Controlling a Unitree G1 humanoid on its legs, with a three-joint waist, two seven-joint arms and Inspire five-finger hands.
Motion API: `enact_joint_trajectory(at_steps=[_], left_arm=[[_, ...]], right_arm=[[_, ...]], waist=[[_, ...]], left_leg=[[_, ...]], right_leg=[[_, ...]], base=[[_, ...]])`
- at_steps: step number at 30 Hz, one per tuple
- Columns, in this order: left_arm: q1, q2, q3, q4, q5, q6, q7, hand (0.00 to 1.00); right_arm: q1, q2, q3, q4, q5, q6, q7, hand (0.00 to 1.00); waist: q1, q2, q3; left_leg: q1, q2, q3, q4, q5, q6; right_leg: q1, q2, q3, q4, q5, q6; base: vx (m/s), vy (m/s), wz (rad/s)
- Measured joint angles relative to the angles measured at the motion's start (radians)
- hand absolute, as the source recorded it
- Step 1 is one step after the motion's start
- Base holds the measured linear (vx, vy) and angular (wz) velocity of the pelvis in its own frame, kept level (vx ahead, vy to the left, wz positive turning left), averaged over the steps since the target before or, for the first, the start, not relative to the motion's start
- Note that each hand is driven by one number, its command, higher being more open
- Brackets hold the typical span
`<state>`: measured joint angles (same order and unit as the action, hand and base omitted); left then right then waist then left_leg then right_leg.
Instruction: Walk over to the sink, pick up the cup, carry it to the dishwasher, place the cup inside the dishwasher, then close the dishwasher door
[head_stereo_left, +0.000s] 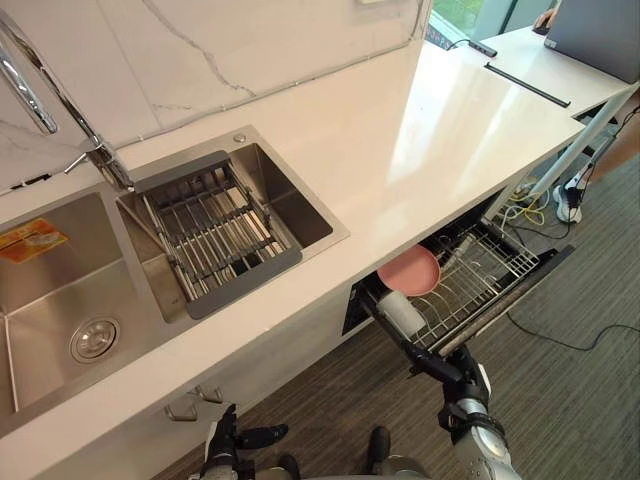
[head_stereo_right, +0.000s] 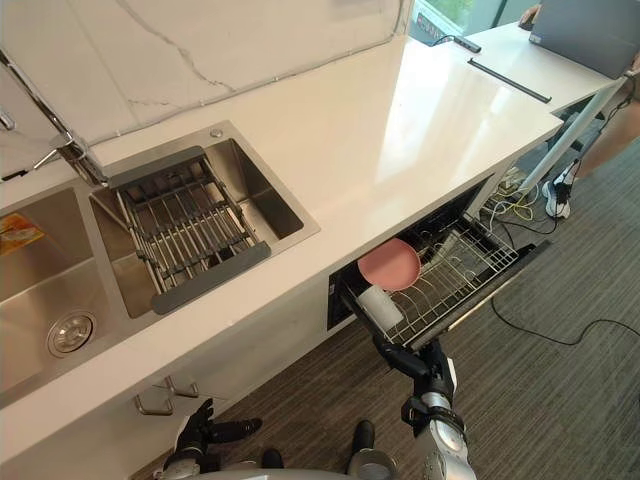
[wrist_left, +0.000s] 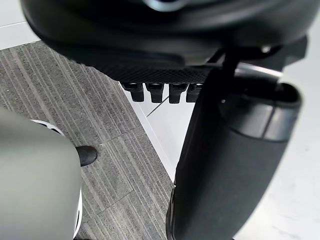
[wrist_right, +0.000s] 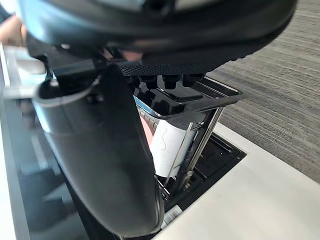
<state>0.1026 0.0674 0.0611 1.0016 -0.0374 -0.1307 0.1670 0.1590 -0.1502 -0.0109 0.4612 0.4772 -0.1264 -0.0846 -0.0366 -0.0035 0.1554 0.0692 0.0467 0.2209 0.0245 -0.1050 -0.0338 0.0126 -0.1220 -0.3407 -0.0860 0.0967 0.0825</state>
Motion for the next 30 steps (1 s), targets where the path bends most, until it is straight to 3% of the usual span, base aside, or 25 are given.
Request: enact_joint_trajectory(at_steps=[9,20,22,30], left_arm=[[-0.006,0.0,-0.007,-0.005,0.0,-0.023,-0.006,1.0],[-0.034,-0.002,-0.022,-0.042,-0.014,-0.053,-0.014,1.0],[-0.048,-0.004,-0.03,-0.062,-0.022,-0.059,-0.014,1.0],[-0.05,-0.003,-0.03,-0.085,-0.042,-0.078,-0.014,1.0]], right_arm=[[-0.132,-0.099,0.122,0.005,-0.079,0.036,0.001,1.0],[-0.489,-0.202,0.215,0.177,-0.125,0.036,0.0,1.0],[-0.587,-0.23,0.219,0.219,-0.128,0.036,0.0,1.0],[-0.702,-0.308,0.311,0.336,-0.158,0.038,-0.006,1.0]], waist=[[0.024,0.007,0.008],[0.057,0.027,0.096],[0.08,0.037,0.127],[0.086,0.043,0.158]], left_leg=[[-0.048,-0.002,-0.027,0.008,0.011,0.001],[-0.137,-0.01,-0.076,0.025,0.039,0.0],[-0.17,-0.008,-0.08,0.046,0.041,-0.001],[-0.228,-0.002,-0.094,0.074,0.044,-0.002]], right_leg=[[-0.032,-0.002,-0.026,0.001,0.002,-0.002],[-0.086,-0.009,-0.068,0.001,0.014,-0.018],[-0.108,-0.008,-0.072,0.001,0.022,-0.025],[-0.147,-0.004,-0.08,0.002,0.032,-0.036]], base=[[0.0,-0.002,0.08],[-0.03,-0.008,0.13],[-0.08,-0.024,0.05],[-0.02,-0.003,0.04]])
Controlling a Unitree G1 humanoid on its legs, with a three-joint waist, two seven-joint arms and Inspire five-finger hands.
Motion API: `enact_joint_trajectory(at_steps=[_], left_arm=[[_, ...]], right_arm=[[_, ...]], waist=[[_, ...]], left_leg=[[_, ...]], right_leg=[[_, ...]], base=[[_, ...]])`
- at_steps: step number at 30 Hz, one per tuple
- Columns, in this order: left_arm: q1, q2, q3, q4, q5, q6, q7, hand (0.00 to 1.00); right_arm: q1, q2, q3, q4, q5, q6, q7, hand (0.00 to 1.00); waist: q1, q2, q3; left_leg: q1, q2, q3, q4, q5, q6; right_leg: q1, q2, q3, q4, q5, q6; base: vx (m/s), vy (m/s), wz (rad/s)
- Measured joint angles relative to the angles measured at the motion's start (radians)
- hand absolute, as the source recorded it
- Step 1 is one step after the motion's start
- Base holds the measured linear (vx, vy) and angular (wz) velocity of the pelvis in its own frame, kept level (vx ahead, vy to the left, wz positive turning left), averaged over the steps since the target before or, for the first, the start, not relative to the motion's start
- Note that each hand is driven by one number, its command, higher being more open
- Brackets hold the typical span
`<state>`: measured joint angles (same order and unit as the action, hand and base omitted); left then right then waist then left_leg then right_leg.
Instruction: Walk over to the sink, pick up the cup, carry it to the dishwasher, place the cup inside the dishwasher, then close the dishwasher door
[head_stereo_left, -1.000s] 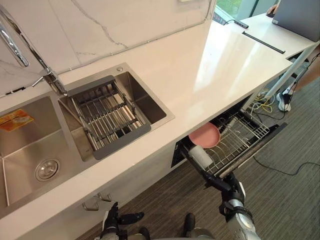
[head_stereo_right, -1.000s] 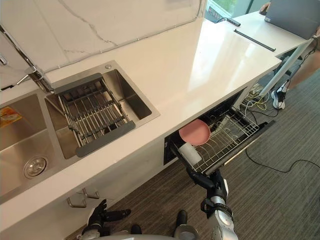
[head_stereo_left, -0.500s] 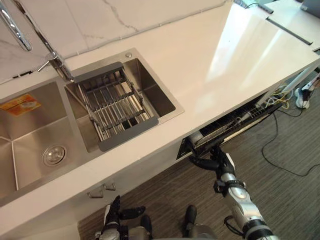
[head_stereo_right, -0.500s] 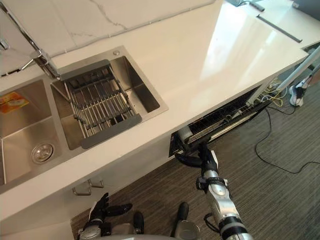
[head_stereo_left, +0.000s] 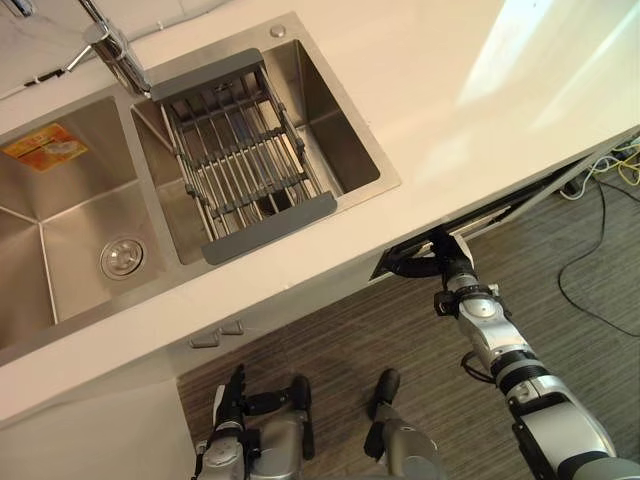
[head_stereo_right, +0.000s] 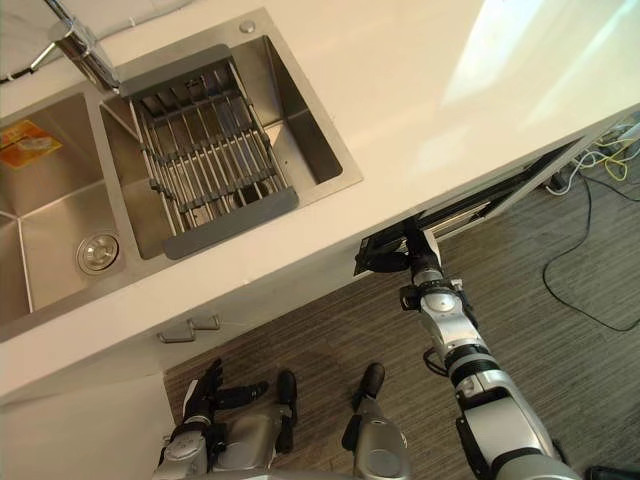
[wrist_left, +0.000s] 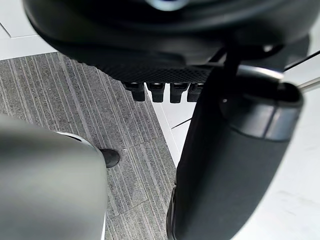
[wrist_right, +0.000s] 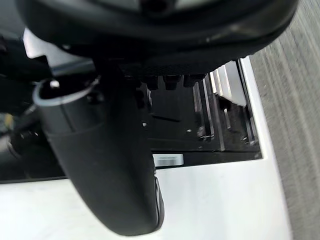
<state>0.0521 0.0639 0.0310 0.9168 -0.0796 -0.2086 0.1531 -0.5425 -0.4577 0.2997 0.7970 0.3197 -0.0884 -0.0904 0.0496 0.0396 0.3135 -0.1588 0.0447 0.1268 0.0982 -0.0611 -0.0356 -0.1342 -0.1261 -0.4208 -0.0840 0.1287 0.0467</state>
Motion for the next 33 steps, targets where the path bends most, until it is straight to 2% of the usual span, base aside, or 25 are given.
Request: enact_joint_trajectory(at_steps=[9,13,17,20,24,28,33], left_arm=[[-0.008,0.0,-0.012,-0.014,0.001,-0.009,0.001,1.0],[-0.009,0.0,-0.012,-0.013,0.002,-0.001,0.001,1.0],[-0.009,-0.001,-0.012,-0.011,0.013,0.015,-0.001,1.0],[-0.01,0.005,-0.011,-0.008,0.025,0.028,-0.007,1.0],[-0.01,0.019,-0.01,0.017,0.025,0.038,-0.01,1.0],[-0.008,0.036,-0.009,0.062,0.025,0.054,-0.016,1.0],[0.008,0.035,-0.009,0.07,0.023,0.072,-0.023,1.0]], right_arm=[[-0.035,-0.057,0.051,0.012,-0.031,0.0,0.013,1.0],[0.087,-0.125,0.055,-0.158,-0.05,-0.003,0.061,1.0],[0.227,-0.126,0.034,-0.3,-0.079,-0.034,0.131,1.0],[0.359,-0.093,-0.063,-0.38,-0.087,-0.044,0.156,1.0],[0.499,-0.043,-0.124,-0.419,-0.121,-0.045,0.178,1.0],[0.635,0.063,-0.219,-0.435,-0.192,-0.044,0.169,1.0],[0.691,0.181,-0.346,-0.391,-0.273,-0.029,0.107,1.0]], waist=[[0.004,0.006,0.027],[0.001,0.006,0.027],[-0.006,0.004,0.027],[-0.015,-0.006,0.02],[-0.031,-0.031,-0.008],[-0.05,-0.06,-0.071],[-0.068,-0.064,-0.105]], left_leg=[[-0.015,0.007,-0.009,0.011,0.004,-0.005],[-0.006,0.006,-0.026,0.009,0.004,-0.005],[0.038,0.004,-0.036,0.0,0.004,-0.005],[0.058,-0.006,-0.036,-0.012,0.005,-0.004],[0.082,-0.007,-0.031,-0.021,0.005,-0.003],[0.104,-0.006,-0.01,-0.031,0.005,-0.003],[0.144,-0.006,0.002,-0.042,0.004,-0.002]], right_leg=[[-0.007,0.008,-0.006,0.0,0.005,-0.007],[0.009,0.007,-0.018,0.0,0.003,-0.007],[0.053,0.007,-0.02,0.0,0.001,-0.006],[0.067,-0.003,-0.018,0.0,-0.005,0.002],[0.085,-0.003,-0.012,-0.001,-0.007,0.005],[0.088,-0.003,0.012,-0.001,-0.008,0.006],[0.116,-0.004,0.023,-0.002,-0.008,0.007]], base=[[0.0,0.008,0.01],[0.03,0.036,0.09],[0.03,0.047,0.08],[-0.01,0.05,0.02],[-0.01,0.034,-0.04],[0.01,0.024,-0.16],[-0.02,0.02,-0.07]])
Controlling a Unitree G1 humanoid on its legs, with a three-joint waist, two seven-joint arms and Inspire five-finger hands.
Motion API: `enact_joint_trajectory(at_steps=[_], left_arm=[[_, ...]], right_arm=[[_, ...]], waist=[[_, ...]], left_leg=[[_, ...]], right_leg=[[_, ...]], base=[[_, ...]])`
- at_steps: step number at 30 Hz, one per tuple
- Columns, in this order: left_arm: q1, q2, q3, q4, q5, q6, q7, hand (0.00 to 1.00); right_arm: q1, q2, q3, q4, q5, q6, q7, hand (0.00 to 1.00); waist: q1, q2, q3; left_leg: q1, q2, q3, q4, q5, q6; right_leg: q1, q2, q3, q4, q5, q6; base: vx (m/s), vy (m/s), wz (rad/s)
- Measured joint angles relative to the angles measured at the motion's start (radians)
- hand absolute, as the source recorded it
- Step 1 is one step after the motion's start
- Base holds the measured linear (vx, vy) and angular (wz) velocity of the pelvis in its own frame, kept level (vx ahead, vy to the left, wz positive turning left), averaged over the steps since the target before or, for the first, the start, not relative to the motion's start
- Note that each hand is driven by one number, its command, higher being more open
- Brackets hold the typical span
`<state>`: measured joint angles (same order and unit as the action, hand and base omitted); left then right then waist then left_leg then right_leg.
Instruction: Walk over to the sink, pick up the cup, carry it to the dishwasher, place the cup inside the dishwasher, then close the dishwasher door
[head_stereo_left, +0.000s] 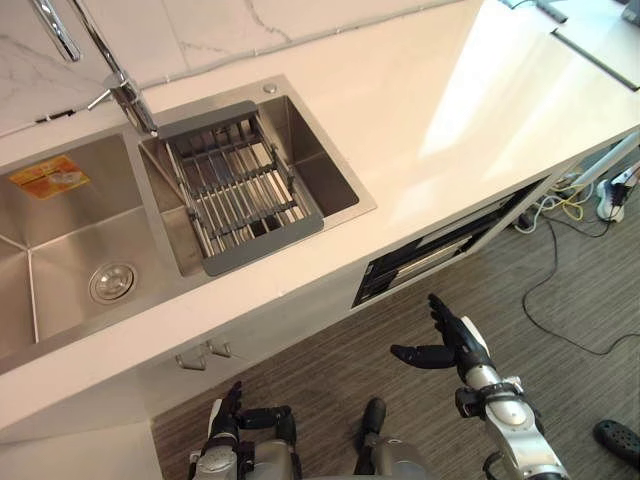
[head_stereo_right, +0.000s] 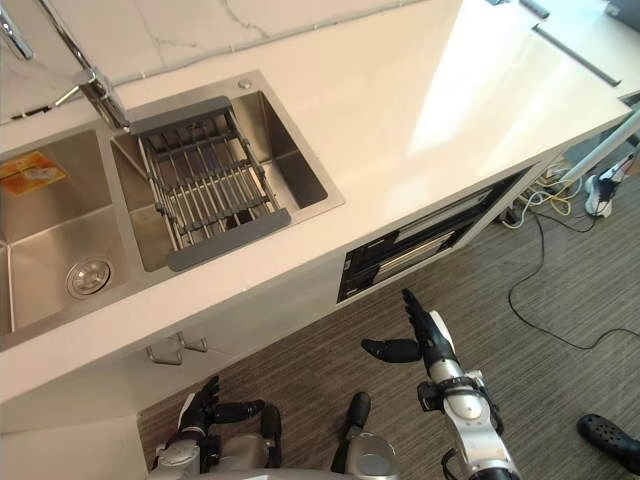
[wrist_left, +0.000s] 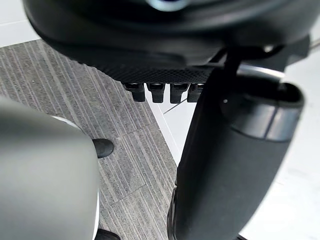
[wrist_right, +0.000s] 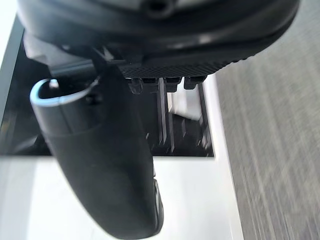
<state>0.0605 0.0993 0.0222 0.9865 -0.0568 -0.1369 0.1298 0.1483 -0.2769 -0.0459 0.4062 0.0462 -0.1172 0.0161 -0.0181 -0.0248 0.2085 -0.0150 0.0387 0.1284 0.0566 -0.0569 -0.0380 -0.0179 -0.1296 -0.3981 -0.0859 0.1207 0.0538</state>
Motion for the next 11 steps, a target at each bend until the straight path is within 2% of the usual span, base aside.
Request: enact_joint_trajectory(at_steps=[6,11], left_arm=[[0.025,-0.002,0.0,0.001,-0.002,0.004,0.0,1.0],[0.03,-0.002,0.018,0.0,-0.004,0.011,-0.002,1.0]], right_arm=[[0.006,0.08,-0.079,0.185,0.0,0.008,-0.052,1.0],[-0.002,0.117,-0.153,0.364,0.0,0.034,-0.081,1.0]], waist=[[0.001,0.002,-0.052],[0.001,0.002,-0.054]], left_leg=[[0.039,0.007,0.012,-0.015,0.0,0.0],[0.063,0.005,0.017,-0.019,0.001,0.0]], right_leg=[[0.026,0.001,0.012,-0.003,-0.001,0.001],[0.045,-0.001,0.017,-0.004,-0.001,0.002]], base=[[0.0,0.012,-0.05],[0.0,0.008,-0.02]])
